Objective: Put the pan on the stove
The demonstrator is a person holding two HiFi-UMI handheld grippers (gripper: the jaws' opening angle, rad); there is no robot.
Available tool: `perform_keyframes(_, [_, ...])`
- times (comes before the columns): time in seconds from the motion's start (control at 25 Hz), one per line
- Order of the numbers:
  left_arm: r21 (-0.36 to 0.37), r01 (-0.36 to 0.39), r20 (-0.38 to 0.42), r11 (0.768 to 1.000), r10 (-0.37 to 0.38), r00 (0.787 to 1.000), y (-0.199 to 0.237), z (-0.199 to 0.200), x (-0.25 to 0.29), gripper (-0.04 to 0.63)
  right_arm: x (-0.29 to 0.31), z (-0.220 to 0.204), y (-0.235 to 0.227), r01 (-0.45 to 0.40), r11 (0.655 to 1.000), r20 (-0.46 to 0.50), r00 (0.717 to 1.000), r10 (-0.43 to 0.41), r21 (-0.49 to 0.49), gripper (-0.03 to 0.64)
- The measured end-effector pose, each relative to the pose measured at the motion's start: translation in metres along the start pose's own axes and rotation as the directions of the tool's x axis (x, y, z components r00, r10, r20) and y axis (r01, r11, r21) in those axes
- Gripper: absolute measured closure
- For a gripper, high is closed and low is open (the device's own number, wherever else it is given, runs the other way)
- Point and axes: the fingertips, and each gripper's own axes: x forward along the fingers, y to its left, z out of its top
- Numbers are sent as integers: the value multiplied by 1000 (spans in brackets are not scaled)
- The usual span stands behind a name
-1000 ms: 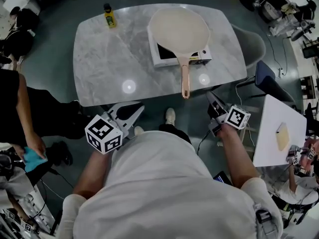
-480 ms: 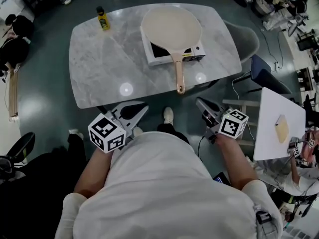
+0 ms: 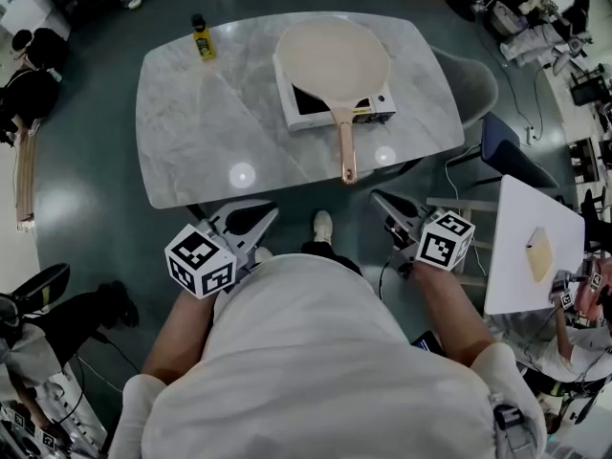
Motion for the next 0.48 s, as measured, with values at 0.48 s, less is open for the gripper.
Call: perform_keyframes(0.48, [-10, -21, 12, 1000, 21, 1000, 8, -4, -12, 574, 14, 4, 9, -9, 999, -15, 1000, 9, -33, 612])
